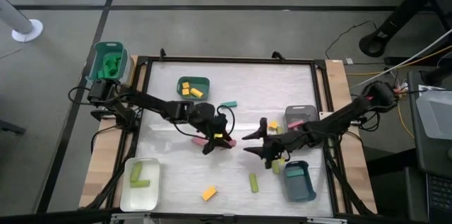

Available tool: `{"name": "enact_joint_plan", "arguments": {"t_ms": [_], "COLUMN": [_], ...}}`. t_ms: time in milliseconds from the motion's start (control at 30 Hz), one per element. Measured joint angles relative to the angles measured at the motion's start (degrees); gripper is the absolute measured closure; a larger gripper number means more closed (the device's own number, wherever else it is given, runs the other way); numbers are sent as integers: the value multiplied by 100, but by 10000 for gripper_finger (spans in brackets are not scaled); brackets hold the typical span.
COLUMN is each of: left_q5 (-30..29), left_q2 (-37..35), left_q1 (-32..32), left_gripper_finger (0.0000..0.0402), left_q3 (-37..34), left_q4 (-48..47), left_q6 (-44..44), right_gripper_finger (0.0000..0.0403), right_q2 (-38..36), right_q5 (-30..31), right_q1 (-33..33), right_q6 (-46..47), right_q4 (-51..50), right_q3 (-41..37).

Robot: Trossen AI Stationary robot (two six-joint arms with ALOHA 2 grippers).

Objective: Sort blocks
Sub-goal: Put the pink block into the black bin

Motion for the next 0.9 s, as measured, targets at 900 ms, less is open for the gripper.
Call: {"name": "enact_joint_plan", "arguments": {"t_ms": [900], "left_q5": [0], "left_q2": [0], "left_q1": [-13], "left_gripper_finger": [304], "left_q3": [0], "left_q4": [119], "left_q6": [162], "right_gripper_finger": [210], "right_q2": [1029], "right_q5": [-2018], "right_q1": [-791], "right_q6": [-362], "right_q4": [558], "right_q3": [677]}}
